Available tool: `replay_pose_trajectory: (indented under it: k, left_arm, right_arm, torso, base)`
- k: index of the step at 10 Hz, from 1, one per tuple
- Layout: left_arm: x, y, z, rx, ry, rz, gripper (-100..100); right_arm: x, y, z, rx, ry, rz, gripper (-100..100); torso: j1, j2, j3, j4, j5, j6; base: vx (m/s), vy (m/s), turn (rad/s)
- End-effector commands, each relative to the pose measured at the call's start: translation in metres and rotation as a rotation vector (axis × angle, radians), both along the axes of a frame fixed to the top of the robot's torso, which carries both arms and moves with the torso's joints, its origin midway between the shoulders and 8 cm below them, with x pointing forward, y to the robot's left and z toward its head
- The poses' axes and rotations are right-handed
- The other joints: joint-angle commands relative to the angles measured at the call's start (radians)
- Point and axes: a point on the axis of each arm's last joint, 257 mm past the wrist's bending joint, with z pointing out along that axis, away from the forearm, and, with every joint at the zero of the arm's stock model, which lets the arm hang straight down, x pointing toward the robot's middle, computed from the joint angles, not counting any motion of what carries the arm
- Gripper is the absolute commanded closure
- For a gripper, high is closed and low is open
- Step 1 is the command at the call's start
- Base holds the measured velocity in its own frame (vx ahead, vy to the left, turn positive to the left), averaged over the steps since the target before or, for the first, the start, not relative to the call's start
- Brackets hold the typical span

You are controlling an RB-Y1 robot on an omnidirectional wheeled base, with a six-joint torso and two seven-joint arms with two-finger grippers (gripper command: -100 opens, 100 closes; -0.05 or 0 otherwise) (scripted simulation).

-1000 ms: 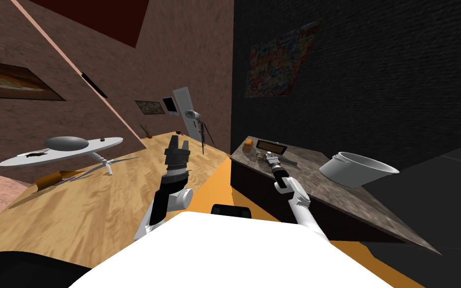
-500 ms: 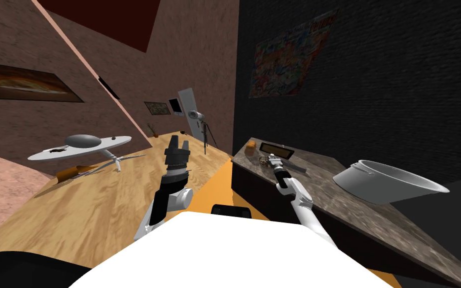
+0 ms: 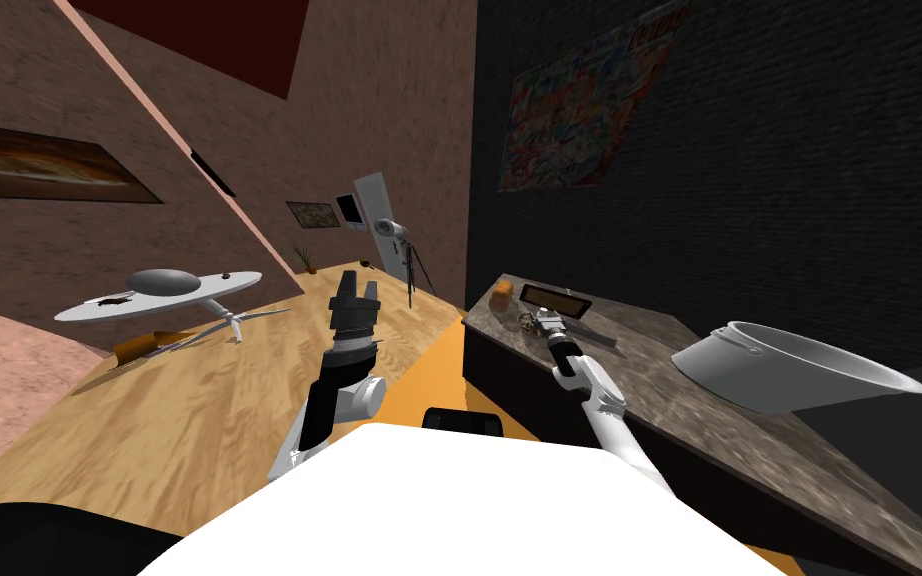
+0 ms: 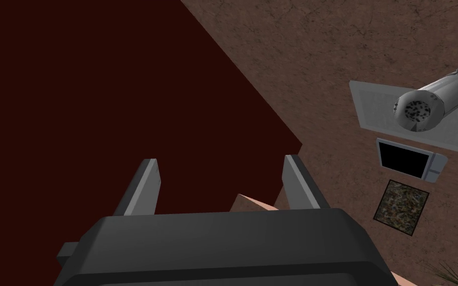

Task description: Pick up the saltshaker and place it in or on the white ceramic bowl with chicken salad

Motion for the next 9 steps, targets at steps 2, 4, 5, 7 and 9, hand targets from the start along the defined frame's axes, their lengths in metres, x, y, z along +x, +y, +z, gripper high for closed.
replay_pose_trajectory:
  k: [2, 4, 5, 7, 9]
  left_arm:
    - [0.0, 0.0, 0.0, 0.0, 0.0, 0.0, 0]
    - [0.0, 0.0, 0.0, 0.0, 0.0, 0.0, 0]
    - [0.0, 0.0, 0.0, 0.0, 0.0, 0.0, 0]
    - [0.0, 0.0, 0.0, 0.0, 0.0, 0.0, 0]
    - [0.0, 0.0, 0.0, 0.0, 0.0, 0.0, 0]
  right_arm:
    - [0.0, 0.0, 0.0, 0.0, 0.0, 0.0, 0]
    - [0.014, -0.019, 0.015, 0.001, 0.001, -0.023, -100]
    - [0.018, -0.026, 0.021, 0.001, 0.001, -0.032, -100]
    - [0.026, -0.04, 0.032, 0.0, 0.0, -0.052, -100]
    - [0.034, -0.055, 0.045, 0.0, -0.003, -0.074, -100]
  torso:
    - [0.0, 0.0, 0.0, 0.0, 0.0, 0.0]
    - [0.001, 0.003, 0.001, 0.001, 0.0, -0.001]
    - [0.0, 0.006, 0.003, 0.001, 0.0, 0.0]
    - [0.0, 0.006, 0.004, 0.001, 0.0, 0.0]
    - [0.001, 0.006, 0.004, 0.001, 0.0, 0.0]
  base:
    - [0.0, 0.0, 0.0]
    - [-0.084, 0.012, 0.139]
    - [-0.109, -0.002, 0.103]
    - [-0.089, 0.019, 0.103]
    - [-0.085, 0.023, 0.094]
